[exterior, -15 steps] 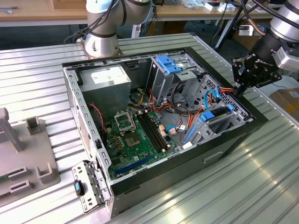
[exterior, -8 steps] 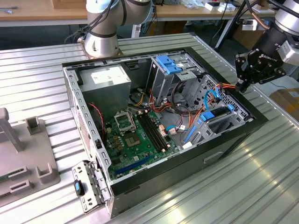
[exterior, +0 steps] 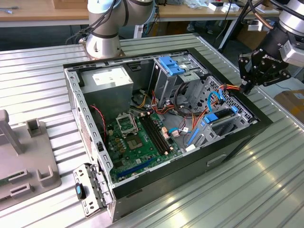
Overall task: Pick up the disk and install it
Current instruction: 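Insert the first disk wire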
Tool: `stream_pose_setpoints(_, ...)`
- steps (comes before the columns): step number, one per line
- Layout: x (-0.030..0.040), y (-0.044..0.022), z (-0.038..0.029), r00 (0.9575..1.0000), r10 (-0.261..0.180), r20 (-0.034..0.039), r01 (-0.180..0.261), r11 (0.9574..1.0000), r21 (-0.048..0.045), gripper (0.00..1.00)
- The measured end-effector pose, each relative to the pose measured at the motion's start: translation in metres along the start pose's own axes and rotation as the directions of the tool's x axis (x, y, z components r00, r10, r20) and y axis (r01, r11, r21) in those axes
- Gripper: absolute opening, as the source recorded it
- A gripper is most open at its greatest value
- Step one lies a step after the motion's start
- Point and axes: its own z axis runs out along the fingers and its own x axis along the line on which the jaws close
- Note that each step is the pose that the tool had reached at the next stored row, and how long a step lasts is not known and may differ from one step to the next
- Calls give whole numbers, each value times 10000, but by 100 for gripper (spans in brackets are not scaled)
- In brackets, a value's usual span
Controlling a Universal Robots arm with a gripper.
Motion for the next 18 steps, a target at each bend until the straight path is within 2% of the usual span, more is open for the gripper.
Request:
stream_pose_setpoints(2, -28, 26, -2, 10000, 2, -3, -2, 10000, 2, 17)
stream_pose_setpoints(5, -125, 120, -7, 10000, -1, -28, 1, 10000, 28, 17)
stream_pose_setpoints(8, -287, 276, -15, 9999, -2, -111, 3, 9999, 108, 17)
stream_pose_setpoints(9, -318, 306, -17, 9999, -3, -130, 4, 9999, 125, 17)
stream_pose_setpoints(13, -319, 308, -17, 9999, 32, -132, -30, 9999, 126, 17)
stream_pose_setpoints(18, -319, 309, -13, 9978, 646, -162, -644, 9979, 122, 17)
